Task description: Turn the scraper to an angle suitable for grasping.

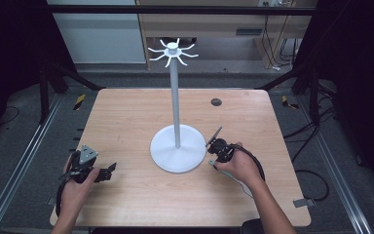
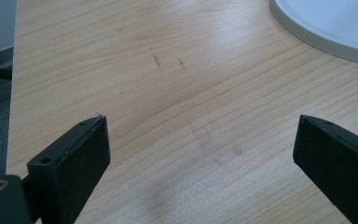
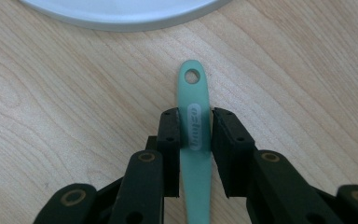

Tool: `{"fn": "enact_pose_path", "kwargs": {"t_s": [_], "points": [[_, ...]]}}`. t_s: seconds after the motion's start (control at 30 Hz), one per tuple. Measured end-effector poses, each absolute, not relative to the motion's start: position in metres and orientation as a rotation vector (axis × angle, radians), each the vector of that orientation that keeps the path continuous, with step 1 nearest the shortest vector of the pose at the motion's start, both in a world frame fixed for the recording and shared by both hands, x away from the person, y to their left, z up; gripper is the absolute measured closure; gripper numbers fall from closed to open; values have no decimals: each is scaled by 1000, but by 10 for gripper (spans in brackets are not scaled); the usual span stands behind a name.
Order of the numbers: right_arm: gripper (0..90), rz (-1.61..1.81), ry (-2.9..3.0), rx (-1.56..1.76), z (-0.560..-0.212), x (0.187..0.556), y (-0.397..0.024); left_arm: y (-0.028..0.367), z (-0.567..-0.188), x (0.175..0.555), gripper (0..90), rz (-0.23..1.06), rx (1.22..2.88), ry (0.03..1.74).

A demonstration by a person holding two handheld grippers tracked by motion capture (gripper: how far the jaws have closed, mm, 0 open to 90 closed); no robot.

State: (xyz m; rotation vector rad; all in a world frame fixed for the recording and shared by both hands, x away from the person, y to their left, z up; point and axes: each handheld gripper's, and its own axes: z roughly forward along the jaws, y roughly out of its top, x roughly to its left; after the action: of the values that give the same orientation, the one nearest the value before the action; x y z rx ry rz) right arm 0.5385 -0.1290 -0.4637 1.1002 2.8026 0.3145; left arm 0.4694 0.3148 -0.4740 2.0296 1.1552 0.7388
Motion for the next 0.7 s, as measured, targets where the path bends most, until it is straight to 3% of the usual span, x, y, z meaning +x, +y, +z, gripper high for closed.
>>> {"fn": "enact_pose_path", "kwargs": {"t_s": [0.47,0.7], "points": [[741,269,2794,1106,-465,537,-124,315,-474,469,35,739,2028,1156],[743,453,2732,1124,-445,532,-142,315,-474,470,35,741,2033,1153]]}}
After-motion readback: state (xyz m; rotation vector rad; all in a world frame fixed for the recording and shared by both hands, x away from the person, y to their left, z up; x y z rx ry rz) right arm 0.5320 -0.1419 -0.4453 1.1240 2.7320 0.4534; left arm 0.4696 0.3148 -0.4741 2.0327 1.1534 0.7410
